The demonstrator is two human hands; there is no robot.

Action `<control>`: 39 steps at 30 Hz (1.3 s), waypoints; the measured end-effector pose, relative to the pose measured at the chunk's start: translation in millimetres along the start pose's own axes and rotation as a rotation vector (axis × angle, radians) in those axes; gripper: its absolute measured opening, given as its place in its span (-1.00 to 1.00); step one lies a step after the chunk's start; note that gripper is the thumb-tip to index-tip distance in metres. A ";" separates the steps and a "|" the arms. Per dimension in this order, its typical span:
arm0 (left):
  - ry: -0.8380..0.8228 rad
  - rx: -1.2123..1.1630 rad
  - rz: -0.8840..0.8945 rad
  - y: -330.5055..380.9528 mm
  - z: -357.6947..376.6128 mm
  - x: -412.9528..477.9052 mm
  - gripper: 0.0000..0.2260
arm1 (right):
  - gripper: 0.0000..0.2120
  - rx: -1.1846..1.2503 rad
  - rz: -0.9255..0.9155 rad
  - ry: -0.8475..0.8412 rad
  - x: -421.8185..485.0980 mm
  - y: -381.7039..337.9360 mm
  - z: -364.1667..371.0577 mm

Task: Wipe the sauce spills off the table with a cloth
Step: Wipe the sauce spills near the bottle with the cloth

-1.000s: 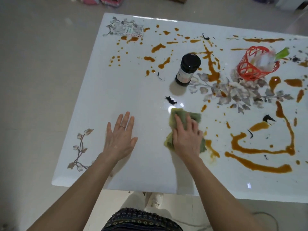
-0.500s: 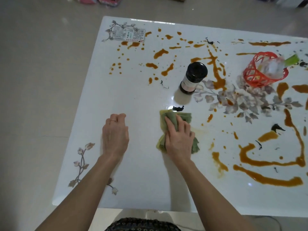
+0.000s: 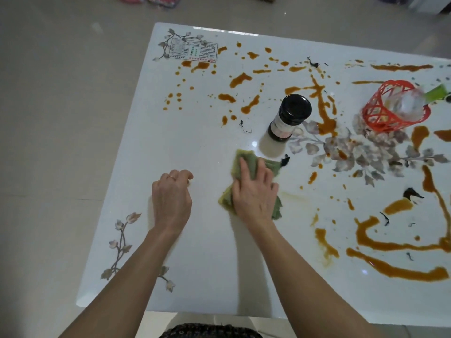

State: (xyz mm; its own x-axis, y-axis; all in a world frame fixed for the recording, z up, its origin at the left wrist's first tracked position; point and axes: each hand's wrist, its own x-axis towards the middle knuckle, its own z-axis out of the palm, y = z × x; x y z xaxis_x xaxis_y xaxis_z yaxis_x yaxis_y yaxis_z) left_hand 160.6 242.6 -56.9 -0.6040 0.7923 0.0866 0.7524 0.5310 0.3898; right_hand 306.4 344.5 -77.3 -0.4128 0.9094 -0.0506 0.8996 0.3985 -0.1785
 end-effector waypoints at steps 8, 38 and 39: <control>-0.132 0.025 0.158 27.7 20.7 13.6 -0.49 | -0.48 0.019 0.068 -0.016 6.1 -11.2 -6.5; -0.245 0.004 0.007 36.3 17.9 18.5 -0.32 | -0.49 -0.046 0.131 -0.019 45.5 11.7 -8.5; -0.242 -0.004 -0.002 38.4 19.5 18.1 -0.33 | -0.51 -0.052 0.166 0.021 39.9 27.9 -10.3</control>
State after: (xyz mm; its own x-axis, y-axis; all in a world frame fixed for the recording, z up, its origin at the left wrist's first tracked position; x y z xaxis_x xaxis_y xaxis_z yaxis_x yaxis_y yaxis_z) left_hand 183.7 283.2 -58.2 -0.5249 0.8402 -0.1362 0.7498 0.5322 0.3932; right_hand 316.5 393.1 -74.2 -0.2558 0.9652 -0.0543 0.9615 0.2482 -0.1181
